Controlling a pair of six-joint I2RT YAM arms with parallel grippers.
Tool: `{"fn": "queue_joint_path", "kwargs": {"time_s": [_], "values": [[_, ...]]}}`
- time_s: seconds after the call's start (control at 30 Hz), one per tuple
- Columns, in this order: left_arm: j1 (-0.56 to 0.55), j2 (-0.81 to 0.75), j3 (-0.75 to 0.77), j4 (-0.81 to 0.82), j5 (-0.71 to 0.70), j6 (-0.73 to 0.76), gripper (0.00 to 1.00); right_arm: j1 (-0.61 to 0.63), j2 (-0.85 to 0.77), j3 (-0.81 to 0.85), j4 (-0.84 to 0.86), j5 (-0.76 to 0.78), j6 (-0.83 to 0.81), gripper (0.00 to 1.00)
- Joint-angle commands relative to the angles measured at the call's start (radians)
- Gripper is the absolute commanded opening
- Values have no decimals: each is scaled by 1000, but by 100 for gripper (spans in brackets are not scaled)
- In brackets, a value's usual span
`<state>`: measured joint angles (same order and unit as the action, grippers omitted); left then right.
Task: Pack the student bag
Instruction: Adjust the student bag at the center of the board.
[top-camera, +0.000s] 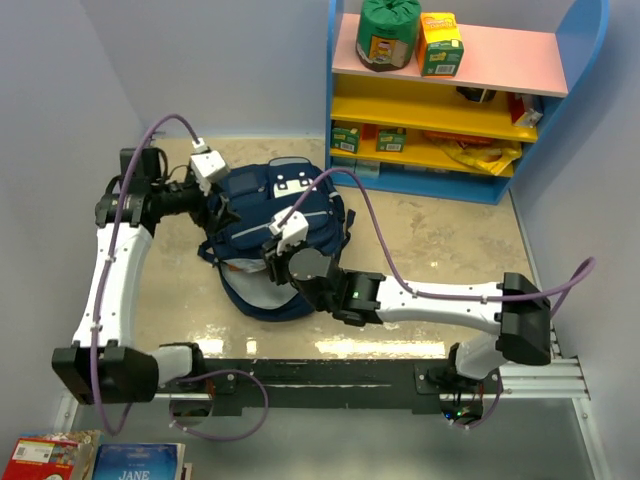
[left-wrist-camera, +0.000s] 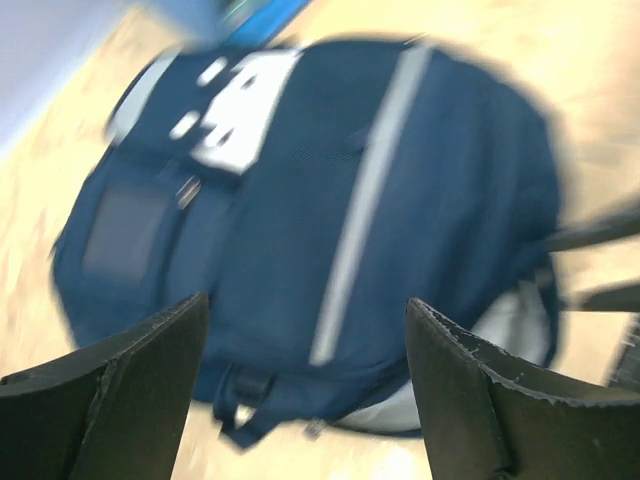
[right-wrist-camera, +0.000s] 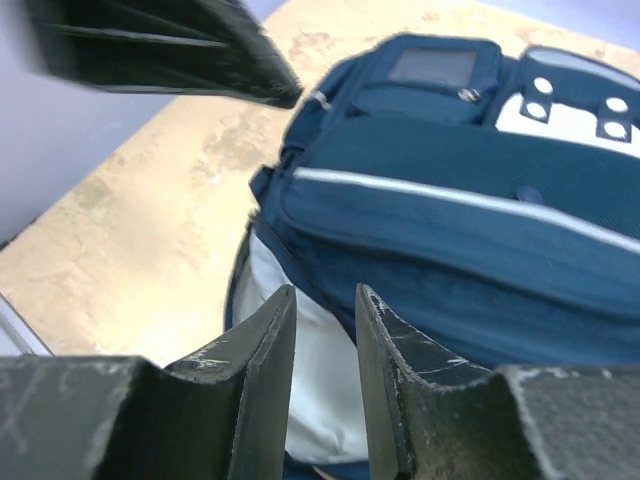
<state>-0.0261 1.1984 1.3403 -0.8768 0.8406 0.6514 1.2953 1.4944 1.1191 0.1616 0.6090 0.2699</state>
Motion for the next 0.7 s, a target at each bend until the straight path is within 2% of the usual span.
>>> {"fn": "queue_joint_path", "kwargs": {"time_s": [0.0, 0.1, 0.2, 0.23, 0.5, 0.67], "values": [[213, 70, -62, 154, -25, -22, 83, -20, 44, 119, 76, -55, -51, 33], [284, 142, -82, 139, -32, 40, 82, -47, 177, 244, -50, -81, 4, 28], [285, 184, -125, 153, -58, 63, 82, -42, 256, 252, -106, -138, 26, 20], [285, 187, -160, 168, -57, 67, 82, -36, 259, 211, -103, -152, 53, 15], [285, 214, -282, 260, -120, 163, 87, 59, 213, -72, -93, -229, 190, 9], [295, 233, -317, 294, -133, 166, 86, 85, 185, -131, -137, -226, 229, 8]]}}
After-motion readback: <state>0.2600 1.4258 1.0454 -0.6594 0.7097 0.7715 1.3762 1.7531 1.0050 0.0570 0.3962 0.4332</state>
